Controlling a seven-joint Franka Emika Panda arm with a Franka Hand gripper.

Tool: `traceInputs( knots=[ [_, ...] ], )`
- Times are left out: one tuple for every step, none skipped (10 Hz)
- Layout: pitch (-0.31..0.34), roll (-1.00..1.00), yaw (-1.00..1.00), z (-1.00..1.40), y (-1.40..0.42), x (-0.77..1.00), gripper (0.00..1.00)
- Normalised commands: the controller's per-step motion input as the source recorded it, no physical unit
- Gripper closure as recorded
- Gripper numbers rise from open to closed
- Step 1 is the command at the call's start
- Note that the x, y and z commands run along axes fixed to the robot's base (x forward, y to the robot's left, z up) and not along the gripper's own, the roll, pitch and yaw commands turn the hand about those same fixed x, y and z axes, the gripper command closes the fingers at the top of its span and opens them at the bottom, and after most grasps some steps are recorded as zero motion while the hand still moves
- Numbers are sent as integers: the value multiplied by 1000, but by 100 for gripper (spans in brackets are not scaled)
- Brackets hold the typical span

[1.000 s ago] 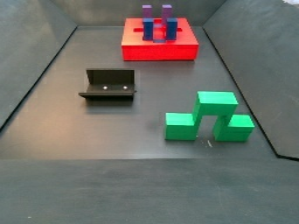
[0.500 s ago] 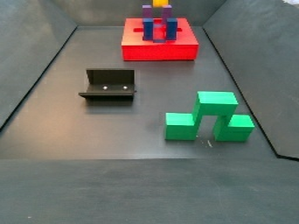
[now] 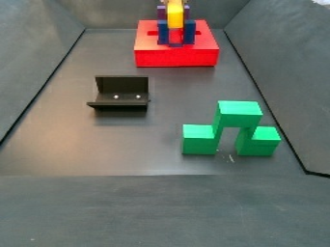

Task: Pick up the yellow object. Move up. Move to above the board. Insert the yellow object.
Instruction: Insert the yellow object.

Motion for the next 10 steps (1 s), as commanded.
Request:
traceInputs(
  knots=[
    [0,13,20,-31,-106,0,100],
    [0,0,0,-6,-86,-57,100],
    [-16,0,0,0,-29,-106,100],
    [-26,0,0,37,-63,-114,100],
    [0,1,71,23,-129,0,100],
    [16,40,114,0,-97,80,100],
    [64,61,140,0,-89,186,100],
    [50,77,129,-91,-14,60,100],
    [44,79,123,-146,0,40,100],
    [43,57,89,-157,0,0,100]
  ],
)
